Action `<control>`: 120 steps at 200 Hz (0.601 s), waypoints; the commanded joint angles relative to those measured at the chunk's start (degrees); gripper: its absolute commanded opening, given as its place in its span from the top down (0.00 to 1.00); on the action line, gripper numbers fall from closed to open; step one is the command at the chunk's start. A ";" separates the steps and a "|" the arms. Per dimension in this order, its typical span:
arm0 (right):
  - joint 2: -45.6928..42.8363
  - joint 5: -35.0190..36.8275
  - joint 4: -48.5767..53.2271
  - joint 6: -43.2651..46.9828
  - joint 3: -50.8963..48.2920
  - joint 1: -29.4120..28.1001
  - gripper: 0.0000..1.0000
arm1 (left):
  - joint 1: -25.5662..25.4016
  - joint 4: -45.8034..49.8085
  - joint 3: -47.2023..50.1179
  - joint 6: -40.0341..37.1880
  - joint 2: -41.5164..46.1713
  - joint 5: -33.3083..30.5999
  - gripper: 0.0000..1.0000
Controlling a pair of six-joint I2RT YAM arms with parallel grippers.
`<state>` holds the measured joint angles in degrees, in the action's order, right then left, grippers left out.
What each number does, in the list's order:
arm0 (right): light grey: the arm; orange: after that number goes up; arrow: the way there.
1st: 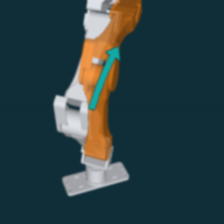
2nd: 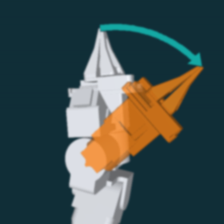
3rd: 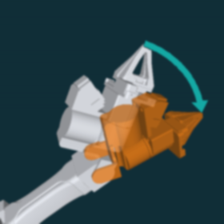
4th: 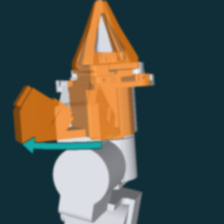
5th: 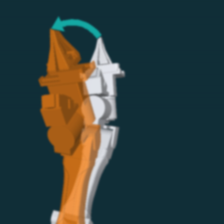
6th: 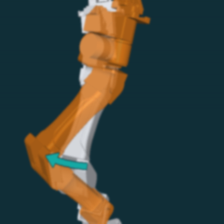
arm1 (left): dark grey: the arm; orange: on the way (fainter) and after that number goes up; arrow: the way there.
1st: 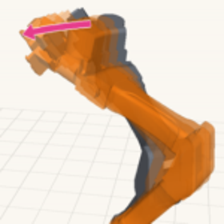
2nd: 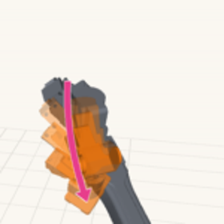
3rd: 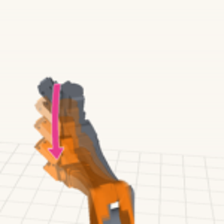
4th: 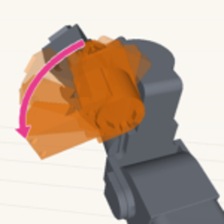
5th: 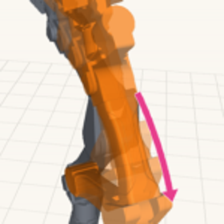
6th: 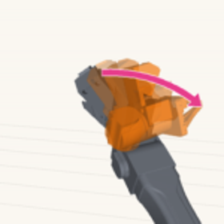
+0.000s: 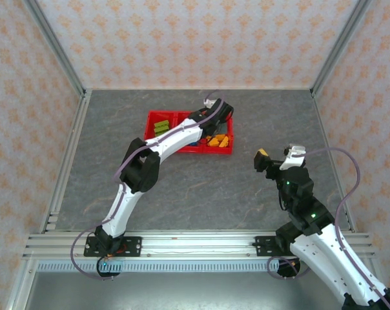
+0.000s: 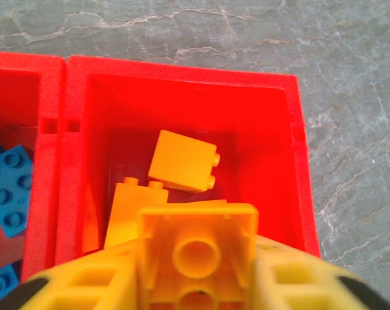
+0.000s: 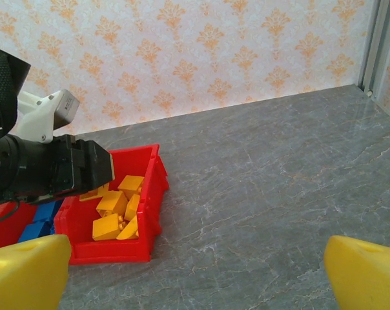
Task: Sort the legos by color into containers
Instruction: Place the lego in the container.
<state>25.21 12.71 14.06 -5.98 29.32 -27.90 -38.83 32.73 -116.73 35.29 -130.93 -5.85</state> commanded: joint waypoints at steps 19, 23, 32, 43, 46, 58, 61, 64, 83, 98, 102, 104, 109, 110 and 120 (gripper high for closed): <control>-0.26 1.79 -1.20 0.72 -0.74 0.04 0.00 | 1.04 1.78 -1.68 -1.36 3.41 -1.19 0.28; -0.17 1.90 -1.25 0.68 -0.76 0.04 0.00 | 1.04 1.62 -1.31 -2.59 4.02 -1.33 0.20; -0.07 2.17 -1.30 0.70 -0.75 0.04 0.00 | 1.04 0.93 -0.20 -4.34 5.64 -1.51 0.12; 0.01 2.63 -1.25 0.69 -0.64 0.04 0.00 | 1.04 0.78 1.05 -5.81 7.70 -2.67 0.09; 0.01 2.81 -1.16 0.70 -0.65 0.04 0.00 | 1.04 0.76 1.47 -6.12 8.31 -3.11 0.09; 0.01 3.28 -1.08 0.70 -0.52 0.04 0.00 | 1.04 -0.43 4.35 -7.42 11.42 -4.72 0.09; 0.01 3.31 -1.07 0.68 -0.51 0.04 0.00 | 1.04 -0.96 5.30 -7.78 12.42 -5.08 0.09; 0.01 3.43 -1.08 0.70 -0.49 0.04 0.00 | 1.04 -1.51 6.32 -8.05 13.43 -5.37 0.09; 0.01 4.23 -0.95 0.40 -0.32 0.04 0.00 | 1.34 -6.19 14.66 -9.50 20.49 -7.73 0.09; 0.06 4.82 -1.26 0.00 0.03 0.04 0.00 | 1.73 -11.31 22.69 -11.48 27.65 -9.90 0.10; 0.21 4.96 -1.79 -0.10 0.07 0.04 0.00 | 1.86 -13.04 25.21 -12.57 29.49 -10.34 0.10; 0.33 5.05 -1.95 -0.14 0.05 0.04 0.00 | 1.90 -13.86 26.57 -13.19 30.43 -10.64 0.10; 0.75 5.67 -2.86 -0.25 0.12 0.04 0.00 | 1.98 -16.09 30.02 -14.69 32.83 -11.83 0.10; 0.86 5.84 -3.06 -0.34 0.17 0.04 0.00 | 1.99 -16.63 30.70 -14.97 33.32 -12.09 0.10; 2.46 8.94 -5.32 -1.00 0.08 0.04 0.00 | 2.38 -21.48 38.09 -18.24 38.17 -14.24 0.09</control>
<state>25.63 15.99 13.63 -6.00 29.28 -27.90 -37.56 22.81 -90.89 24.95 -101.71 -12.97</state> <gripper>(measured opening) 0.999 0.905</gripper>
